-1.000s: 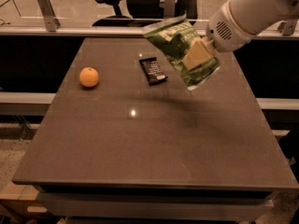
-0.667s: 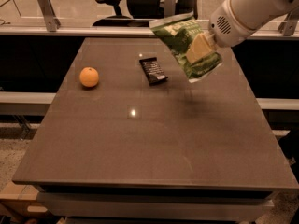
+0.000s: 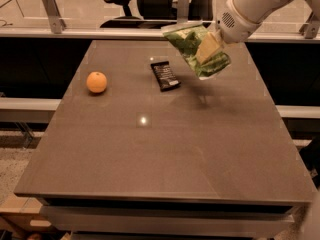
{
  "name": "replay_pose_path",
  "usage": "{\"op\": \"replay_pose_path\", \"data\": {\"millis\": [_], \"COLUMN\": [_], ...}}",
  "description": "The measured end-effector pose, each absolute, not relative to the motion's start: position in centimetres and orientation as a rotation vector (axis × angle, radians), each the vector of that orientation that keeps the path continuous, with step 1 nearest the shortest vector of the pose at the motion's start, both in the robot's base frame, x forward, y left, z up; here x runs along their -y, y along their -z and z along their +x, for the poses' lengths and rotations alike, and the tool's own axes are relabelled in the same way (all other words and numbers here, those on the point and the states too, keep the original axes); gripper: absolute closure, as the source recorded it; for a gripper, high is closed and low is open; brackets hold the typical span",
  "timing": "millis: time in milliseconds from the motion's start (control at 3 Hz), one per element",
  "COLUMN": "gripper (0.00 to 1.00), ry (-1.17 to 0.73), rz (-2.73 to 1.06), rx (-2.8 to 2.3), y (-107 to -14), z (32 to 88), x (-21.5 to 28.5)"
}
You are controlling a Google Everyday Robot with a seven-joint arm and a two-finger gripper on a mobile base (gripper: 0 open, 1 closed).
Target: Move green jalapeno chip bag near rxbar chocolate
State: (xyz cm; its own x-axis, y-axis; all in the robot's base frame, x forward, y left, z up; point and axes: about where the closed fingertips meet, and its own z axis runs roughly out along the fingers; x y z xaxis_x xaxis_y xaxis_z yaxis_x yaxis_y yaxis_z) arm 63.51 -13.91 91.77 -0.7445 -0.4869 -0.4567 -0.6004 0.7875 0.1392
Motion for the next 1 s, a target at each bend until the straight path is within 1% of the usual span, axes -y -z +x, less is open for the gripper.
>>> {"op": "replay_pose_path", "data": {"millis": [333,1000], "gripper": [1.00,1.00], "ry": [-0.431,-0.500], "rz": [-0.852,-0.853], "rx": [-2.630,-2.688], "y": [-90.2,-87.4], "z": [65.2,66.1], "x": [13.7,13.8]}}
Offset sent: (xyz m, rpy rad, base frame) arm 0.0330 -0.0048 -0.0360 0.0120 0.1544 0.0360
